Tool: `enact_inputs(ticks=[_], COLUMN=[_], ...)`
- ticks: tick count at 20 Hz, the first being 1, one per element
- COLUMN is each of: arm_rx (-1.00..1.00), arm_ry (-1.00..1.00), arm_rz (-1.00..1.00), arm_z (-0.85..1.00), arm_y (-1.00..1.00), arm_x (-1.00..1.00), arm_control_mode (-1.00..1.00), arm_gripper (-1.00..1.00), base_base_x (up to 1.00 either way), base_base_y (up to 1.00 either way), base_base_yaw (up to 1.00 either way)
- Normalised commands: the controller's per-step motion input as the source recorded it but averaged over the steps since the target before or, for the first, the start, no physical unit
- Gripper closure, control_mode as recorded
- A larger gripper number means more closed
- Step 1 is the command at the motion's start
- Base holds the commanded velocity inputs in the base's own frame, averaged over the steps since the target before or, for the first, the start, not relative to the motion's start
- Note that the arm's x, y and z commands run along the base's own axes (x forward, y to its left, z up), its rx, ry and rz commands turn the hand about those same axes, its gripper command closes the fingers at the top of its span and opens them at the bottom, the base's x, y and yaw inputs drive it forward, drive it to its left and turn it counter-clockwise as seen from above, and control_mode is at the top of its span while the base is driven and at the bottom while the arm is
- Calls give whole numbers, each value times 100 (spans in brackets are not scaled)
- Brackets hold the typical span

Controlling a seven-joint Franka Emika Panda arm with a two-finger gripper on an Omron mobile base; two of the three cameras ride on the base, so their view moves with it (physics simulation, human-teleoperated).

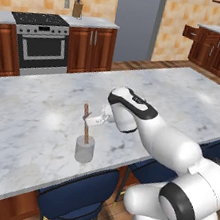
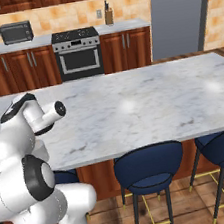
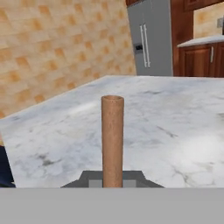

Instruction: Take a straw from the drawer in front and place it inside the glass cup on the dining counter.

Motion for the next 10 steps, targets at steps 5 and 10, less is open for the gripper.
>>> enact_inputs(ticks=[5, 10], arm_rx=[3, 0], arm_ry=[-3, -6], arm_rz=[3, 2], arm_z=[-17, -21], arm_y=[0, 0], arm_x=[1, 8], arm_control_mode=[-100, -100], arm_gripper=[100, 100], base_base_x=[0, 0], base_base_y=[0, 0], base_base_yaw=[0, 0])
